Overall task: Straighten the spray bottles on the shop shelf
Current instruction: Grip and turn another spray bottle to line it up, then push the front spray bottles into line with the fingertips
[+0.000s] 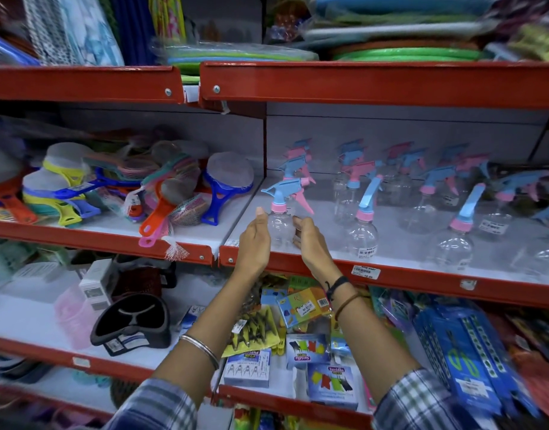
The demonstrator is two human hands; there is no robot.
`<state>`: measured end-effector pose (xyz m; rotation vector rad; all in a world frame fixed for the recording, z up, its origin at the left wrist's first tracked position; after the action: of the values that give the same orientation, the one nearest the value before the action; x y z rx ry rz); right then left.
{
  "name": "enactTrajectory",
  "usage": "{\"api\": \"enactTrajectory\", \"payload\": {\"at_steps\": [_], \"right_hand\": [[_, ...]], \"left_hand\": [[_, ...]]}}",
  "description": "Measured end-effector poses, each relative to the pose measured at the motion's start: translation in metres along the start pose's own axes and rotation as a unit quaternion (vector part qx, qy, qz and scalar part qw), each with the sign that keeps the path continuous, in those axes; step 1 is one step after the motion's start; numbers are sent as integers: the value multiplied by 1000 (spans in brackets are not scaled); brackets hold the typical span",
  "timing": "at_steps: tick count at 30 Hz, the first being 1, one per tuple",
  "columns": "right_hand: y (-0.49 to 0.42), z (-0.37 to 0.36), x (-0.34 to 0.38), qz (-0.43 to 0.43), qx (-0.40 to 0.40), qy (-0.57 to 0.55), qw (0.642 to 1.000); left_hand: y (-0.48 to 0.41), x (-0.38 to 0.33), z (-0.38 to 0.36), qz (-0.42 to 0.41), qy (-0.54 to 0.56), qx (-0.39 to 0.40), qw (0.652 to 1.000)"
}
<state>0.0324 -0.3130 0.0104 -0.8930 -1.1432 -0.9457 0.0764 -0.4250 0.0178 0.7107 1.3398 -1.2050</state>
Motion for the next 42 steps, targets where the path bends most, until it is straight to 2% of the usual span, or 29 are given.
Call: {"api": "enactTrajectory", "payload": {"at_steps": [4,6,9,11,14,16,17,19,22,25,42], "right_hand": [[1,-1,-4,-1,-1,0,1000],[5,0,-1,17,-2,-1,1000],[20,17,2,95,-61,-8,994],[42,38,10,173,-121,-33,977],[69,85,12,264,-252,-37,930],[73,118,6,262,-327,-40,907],[69,133,0,238,-344,-40,907],[50,151,-13,149,-315,-34,937],[19,151,-34,5,-163,-14,987],[16,142,-34,-19,-70,14,997],[56,142,-20,55,-102,139,984]], "left_hand": [[0,1,-1,3,0,2,1000],[5,-1,0,-11,1,-27,1000],[24,-16,0,-109,-16,-118,987],[35,-23,-13,-168,-23,-132,977],[40,-27,-55,-186,-28,-40,981],[41,-25,-86,-157,-19,33,987],[41,-25,-99,-141,-15,64,988],[42,-27,-121,-120,-21,106,987],[43,-28,-136,-97,-32,114,988],[41,-25,-143,-64,-28,105,992],[21,-31,-139,0,-27,108,994]]}}
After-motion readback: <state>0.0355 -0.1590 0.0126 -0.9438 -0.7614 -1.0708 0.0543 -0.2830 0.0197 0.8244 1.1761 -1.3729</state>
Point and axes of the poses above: each hand's wrist, its own y-axis away from the middle knuckle, its own z-axis out of the back of the hand, x = y × z, the point moved 7 cm from there along -y, towards the middle knuckle, and after that the axes turned 9 degrees about x, right-handed, at the moved point
